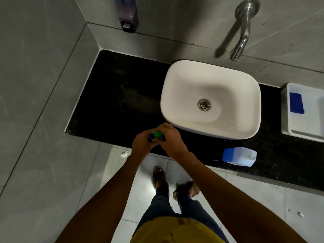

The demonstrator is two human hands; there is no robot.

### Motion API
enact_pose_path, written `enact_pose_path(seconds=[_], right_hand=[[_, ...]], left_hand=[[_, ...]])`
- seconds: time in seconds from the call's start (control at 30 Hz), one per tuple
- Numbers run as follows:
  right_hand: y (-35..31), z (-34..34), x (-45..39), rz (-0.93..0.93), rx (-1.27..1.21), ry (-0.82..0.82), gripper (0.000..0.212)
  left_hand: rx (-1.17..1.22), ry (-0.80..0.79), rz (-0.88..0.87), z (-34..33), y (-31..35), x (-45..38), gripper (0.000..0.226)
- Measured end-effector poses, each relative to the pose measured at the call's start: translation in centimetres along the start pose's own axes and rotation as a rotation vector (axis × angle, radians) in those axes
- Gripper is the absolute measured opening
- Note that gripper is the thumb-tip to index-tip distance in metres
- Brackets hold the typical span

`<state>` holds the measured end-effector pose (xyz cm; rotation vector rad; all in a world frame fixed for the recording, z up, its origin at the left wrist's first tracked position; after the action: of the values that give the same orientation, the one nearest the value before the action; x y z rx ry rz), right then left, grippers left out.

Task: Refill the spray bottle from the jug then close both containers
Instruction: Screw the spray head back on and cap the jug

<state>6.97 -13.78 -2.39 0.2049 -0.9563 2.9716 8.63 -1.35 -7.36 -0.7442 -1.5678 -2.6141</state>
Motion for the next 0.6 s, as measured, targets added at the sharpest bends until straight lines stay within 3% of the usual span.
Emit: enact_pose_path(seconds=[0.13, 0.27, 0.4, 0.5, 0.6], right_hand=[[0.2, 0.7, -0.6, -0.096, 0.012, 0.046, 0.039], [-0.9, 0.4, -0.2, 0.052, -0.011, -0.036, 0.057], [-0.5, 0.2, 0.4, 0.122, 0.017, -0.045, 0.045], [0.4, 0.4, -0.1, 0.003, 0.038, 0.003, 0.033], [0.6, 0.4, -0.4, -0.079, 0.002, 0.022, 0.038]], left_hand=[[-0.036, -0.017, 0.011, 0.0, 0.0, 0.0, 0.038], [-0.138, 0.017, -0.027, 0.4, 0.5, -0.1, 0.037], [-0.047, -0.002, 0.011, 0.2, 0.3, 0.0, 0.047], [-0.044, 0.003, 0.000, 0.1, 0.4, 0.2, 0.050], [-0.058, 0.014, 0.020, 0.2, 0.1, 0.0, 0.045]])
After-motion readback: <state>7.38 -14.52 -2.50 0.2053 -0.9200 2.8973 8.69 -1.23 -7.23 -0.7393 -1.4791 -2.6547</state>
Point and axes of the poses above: each hand's wrist, its own x-axis away from the middle knuckle, its own z-axis out of the back of the hand, y = z × x, the point moved 9 cm from there along -x, towards the middle knuckle, and after that the axes turned 12 degrees about x, right-handed, at the moved point
